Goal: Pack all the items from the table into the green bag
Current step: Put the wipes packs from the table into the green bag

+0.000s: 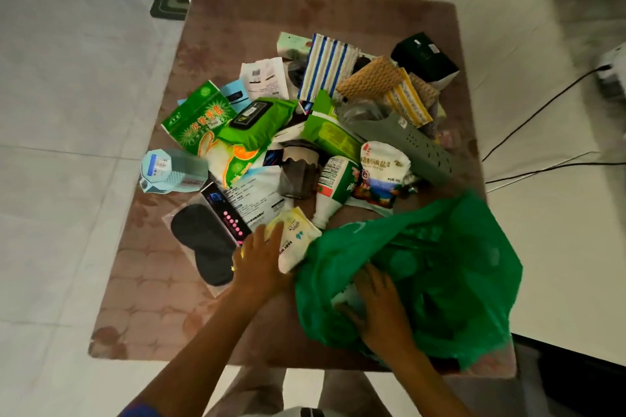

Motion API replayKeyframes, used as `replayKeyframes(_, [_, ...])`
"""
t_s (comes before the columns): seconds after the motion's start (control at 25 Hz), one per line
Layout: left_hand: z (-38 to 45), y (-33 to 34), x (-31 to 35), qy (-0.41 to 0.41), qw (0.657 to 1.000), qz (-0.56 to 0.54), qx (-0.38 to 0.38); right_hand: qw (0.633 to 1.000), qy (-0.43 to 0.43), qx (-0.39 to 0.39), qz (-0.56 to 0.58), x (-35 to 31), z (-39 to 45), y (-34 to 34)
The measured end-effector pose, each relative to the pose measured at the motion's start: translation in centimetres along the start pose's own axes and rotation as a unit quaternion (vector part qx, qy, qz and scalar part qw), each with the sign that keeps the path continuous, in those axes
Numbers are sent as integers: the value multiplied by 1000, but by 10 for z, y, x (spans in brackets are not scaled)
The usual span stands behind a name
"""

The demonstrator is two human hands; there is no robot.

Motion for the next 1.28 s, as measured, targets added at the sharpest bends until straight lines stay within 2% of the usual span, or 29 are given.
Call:
replayKeyframes(0.04, [3, 10, -1, 3, 998, 60, -15, 999, -4, -26, -33, -1, -6, 2])
replayKeyframes(0.08, [5, 16, 0, 6, 997, 70, -16, 998, 14, -50, -43, -4, -5, 2])
replayKeyframes(0.12, [7, 14, 4, -7, 999, 43, -8, 996, 31, -74, -36, -7, -1, -2])
replayKeyframes(0.2, [6, -10, 12, -59, 989, -132, 42, 994, 22, -107, -4, -4, 8, -19])
replayKeyframes(0.28, [-13, -43, 19, -63, 947, -286, 135, 988, 28, -88, 122, 4, 2, -56])
replayKeyframes(0.32, [-28, -59, 31, -44, 928, -332, 161, 969, 55, -63, 234, 3, -3, -83])
replayKeyframes(0.36, [-44, -73, 52, 0, 916, -368, 161, 926, 74, -51, 367, -3, -6, -110])
replayKeyframes(0.44, [-72, -90, 111, 129, 906, -396, 69, 796, 86, -67, 595, -16, -4, -148])
replayKeyframes(0.48, [-82, -88, 140, 186, 900, -395, -21, 757, 112, -58, 641, -15, 0, -157])
replayKeyframes(0.52, [-88, -78, 159, 234, 895, -365, -100, 742, 164, -26, 650, -7, 4, -160])
replayKeyframes(0.56, [-90, -64, 169, 282, 895, -318, -140, 741, 229, 10, 631, 9, 7, -159])
replayKeyframes(0.6, [-84, -46, 168, 310, 909, -252, -116, 740, 283, 25, 610, 31, 8, -153])
replayKeyframes(0.68, [-62, -9, 149, 285, 956, -71, -13, 750, 326, -37, 575, 71, 10, -130])
replayKeyframes(0.72, [-49, 8, 138, 242, 969, 39, 9, 761, 329, -87, 553, 82, 11, -117])
replayKeyframes(0.76, [-40, 21, 128, 179, 978, 104, 8, 776, 325, -123, 526, 86, 12, -102])
replayKeyframes(0.84, [-31, 34, 119, 96, 990, 101, 0, 805, 311, -142, 484, 79, 14, -77])
replayKeyframes(0.88, [-28, 38, 116, 88, 993, 74, 9, 819, 305, -130, 469, 75, 15, -65])
replayKeyframes(0.96, [-28, 37, 115, 114, 992, -20, 43, 821, 300, -103, 474, 74, 18, -41])
replayKeyframes(1.04, [-30, 33, 113, 143, 984, -94, 53, 814, 298, -118, 484, 76, 21, -25])
replayKeyframes(1.08, [-32, 30, 111, 149, 982, -102, 56, 838, 273, -122, 456, 75, 23, -23])
replayKeyframes(1.2, [-49, 36, 94, 120, 993, -7, 23, 960, 119, -76, 240, 69, 30, -48])
replayKeyframes(1.24, [-54, 41, 87, 96, 995, 13, -4, 980, 60, -66, 176, 69, 25, -60])
replayKeyframes(1.28, [-59, 44, 82, 68, 997, 22, -29, 988, 20, -106, 111, 73, 17, -72])
Point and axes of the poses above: each hand's wrist, its own z-axis towards the middle knuckle, its own y-axis out of the palm, x = y × z, the point moved 2 cm from there along z, towards the middle knuckle, and after that the axes turned 8 degrees about -z, right-handed, at the moved point
